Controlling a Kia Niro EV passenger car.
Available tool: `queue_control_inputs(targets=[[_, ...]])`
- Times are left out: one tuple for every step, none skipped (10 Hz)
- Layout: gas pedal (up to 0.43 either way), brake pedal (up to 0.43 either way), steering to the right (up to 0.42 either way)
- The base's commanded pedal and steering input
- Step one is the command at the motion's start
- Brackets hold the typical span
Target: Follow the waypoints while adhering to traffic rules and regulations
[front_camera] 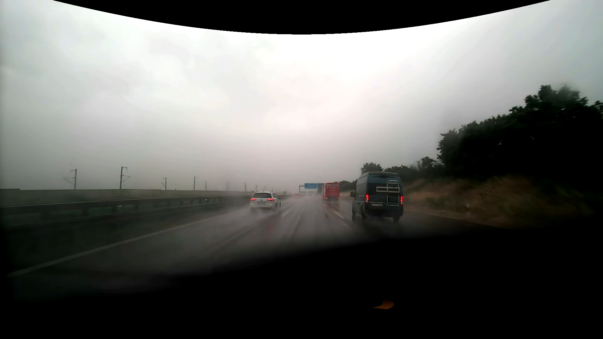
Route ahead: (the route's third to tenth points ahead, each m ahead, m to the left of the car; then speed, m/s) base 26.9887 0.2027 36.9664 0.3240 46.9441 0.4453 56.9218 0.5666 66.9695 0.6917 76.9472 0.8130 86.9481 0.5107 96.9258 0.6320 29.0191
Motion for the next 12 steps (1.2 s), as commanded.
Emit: queue_control_inputs(targets=[[0.260, 0.000, -0.001], [0.260, 0.000, -0.002], [0.260, 0.000, -0.002], [0.260, 0.000, -0.001], [0.260, 0.000, -0.001], [0.260, 0.000, -0.001], [0.260, 0.000, -0.001], [0.260, 0.000, -0.001], [0.260, 0.000, -0.001], [0.260, 0.000, -0.001], [0.260, 0.000, -0.001], [0.260, 0.000, -0.001]])
